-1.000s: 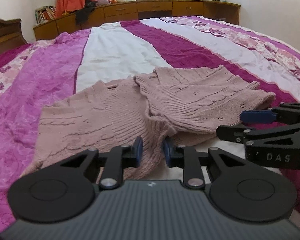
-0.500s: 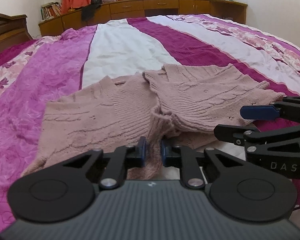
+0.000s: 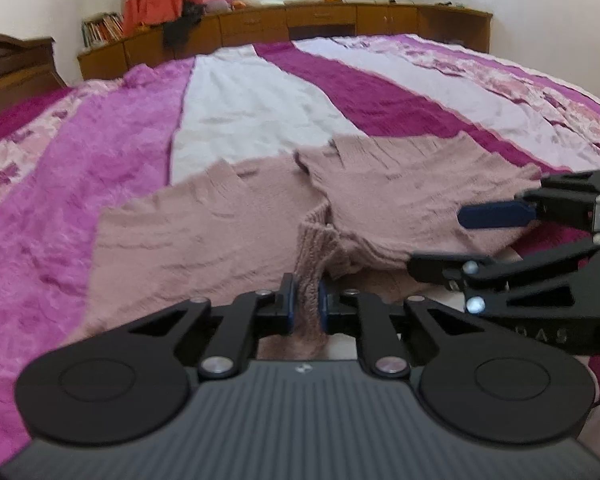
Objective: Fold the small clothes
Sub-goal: 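Grasp the same cardigan edge with the right gripper beside the left gripper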
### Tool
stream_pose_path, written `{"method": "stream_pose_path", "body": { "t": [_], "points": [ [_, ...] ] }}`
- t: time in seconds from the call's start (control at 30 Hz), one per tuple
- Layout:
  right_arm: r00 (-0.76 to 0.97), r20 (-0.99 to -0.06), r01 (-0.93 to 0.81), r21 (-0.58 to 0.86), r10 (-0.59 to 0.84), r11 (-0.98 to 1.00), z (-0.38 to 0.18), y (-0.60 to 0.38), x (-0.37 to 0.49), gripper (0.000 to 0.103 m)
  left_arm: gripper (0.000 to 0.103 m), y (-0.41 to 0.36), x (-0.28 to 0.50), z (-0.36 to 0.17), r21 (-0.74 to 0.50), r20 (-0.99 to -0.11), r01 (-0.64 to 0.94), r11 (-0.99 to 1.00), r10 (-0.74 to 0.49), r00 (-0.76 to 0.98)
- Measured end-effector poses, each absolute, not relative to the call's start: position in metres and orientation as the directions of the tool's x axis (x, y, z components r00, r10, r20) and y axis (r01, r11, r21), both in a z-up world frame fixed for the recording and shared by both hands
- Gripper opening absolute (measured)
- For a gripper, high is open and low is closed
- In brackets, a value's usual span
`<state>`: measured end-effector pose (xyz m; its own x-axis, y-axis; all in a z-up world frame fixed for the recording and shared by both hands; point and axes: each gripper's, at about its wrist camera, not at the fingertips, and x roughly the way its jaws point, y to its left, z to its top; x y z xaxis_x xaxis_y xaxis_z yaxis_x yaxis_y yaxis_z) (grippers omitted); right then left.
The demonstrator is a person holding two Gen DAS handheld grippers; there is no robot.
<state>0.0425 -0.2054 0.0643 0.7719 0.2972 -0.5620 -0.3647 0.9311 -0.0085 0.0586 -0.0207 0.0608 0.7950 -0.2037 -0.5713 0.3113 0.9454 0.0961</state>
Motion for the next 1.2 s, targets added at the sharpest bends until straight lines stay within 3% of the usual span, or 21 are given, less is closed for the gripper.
{"method": "stream_pose_path", "body": {
  "t": [0.43, 0.5, 0.57, 0.7, 0.87, 1.2],
  "points": [
    [0.769, -0.541, -0.476, -0.128, 0.341, 0.870, 0.050, -0.178, 0.043, 0.060, 0.011, 0.020, 0.086, 0.094, 0.170, -0.503, 0.174, 0.970, -0.066, 0.862],
    [0.771, -0.538, -0.485, -0.148, 0.341, 0.862, 0.050, -0.176, 0.044, 0.040, 0.011, 0.023, 0.088, 0.097, 0.180, -0.494, 0.167, 0.969, -0.058, 0.868],
    [0.768, -0.539, -0.494, -0.154, 0.346, 0.856, 0.052, -0.175, 0.045, 0.029, 0.011, 0.025, 0.091, 0.100, 0.193, -0.488, 0.164, 0.967, -0.050, 0.872],
    [0.771, -0.515, -0.499, -0.124, 0.375, 0.857, 0.067, -0.184, 0.046, 0.019, 0.010, 0.027, 0.095, 0.102, 0.212, -0.481, 0.162, 0.964, -0.041, 0.876],
    [0.738, -0.529, -0.484, 0.017, 0.419, 0.875, 0.083, -0.208, 0.061, 0.019, 0.010, 0.032, 0.102, 0.109, 0.231, -0.463, 0.145, 0.962, -0.022, 0.886],
    [0.727, -0.567, -0.511, -0.069, 0.388, 0.857, 0.059, -0.185, 0.059, 0.020, 0.010, 0.039, 0.108, 0.109, 0.224, -0.466, 0.128, 0.966, -0.009, 0.885]
  ]
}}
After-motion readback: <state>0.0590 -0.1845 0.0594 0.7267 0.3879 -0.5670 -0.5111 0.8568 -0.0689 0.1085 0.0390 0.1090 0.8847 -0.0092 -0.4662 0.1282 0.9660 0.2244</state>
